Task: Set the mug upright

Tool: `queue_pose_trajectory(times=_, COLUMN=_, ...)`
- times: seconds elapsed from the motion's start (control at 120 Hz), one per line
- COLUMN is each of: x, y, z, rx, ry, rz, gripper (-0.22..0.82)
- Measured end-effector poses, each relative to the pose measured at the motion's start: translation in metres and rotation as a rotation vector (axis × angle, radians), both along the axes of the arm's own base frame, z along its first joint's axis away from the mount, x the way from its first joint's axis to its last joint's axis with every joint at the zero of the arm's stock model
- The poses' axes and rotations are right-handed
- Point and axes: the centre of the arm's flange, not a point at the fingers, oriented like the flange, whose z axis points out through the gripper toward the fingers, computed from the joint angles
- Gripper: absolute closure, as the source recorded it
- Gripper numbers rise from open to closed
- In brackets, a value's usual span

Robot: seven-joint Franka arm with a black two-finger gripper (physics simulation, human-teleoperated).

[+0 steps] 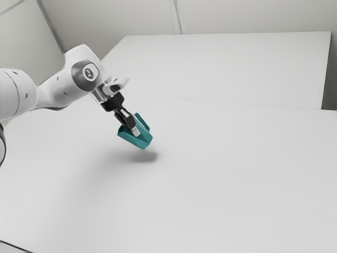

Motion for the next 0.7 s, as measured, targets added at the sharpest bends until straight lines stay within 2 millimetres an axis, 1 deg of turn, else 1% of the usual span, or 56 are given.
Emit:
queue_pose_trajectory(times=0.175, x=0.003, y=-0.022, z=0.014, rx=0.104, ry=-0.062, rz=-0.058, gripper=0.78)
queue_pose_trajectory(times=0.233, x=0.004, y=-0.026, z=0.016, rx=0.140, ry=-0.075, rz=-0.076, gripper=0.78)
queue_pose_trajectory(times=0.408, x=0.008, y=-0.026, z=0.011, rx=0.234, ry=-0.094, rz=-0.112, gripper=0.78)
queue_pose_trajectory(times=0.6, x=0.014, y=-0.036, z=0.000, rx=0.303, ry=-0.130, rz=-0.149, gripper=0.78)
queue_pose_trajectory(times=0.7, x=0.017, y=-0.045, z=-0.001, rx=0.339, ry=-0.158, rz=-0.178, gripper=0.78)
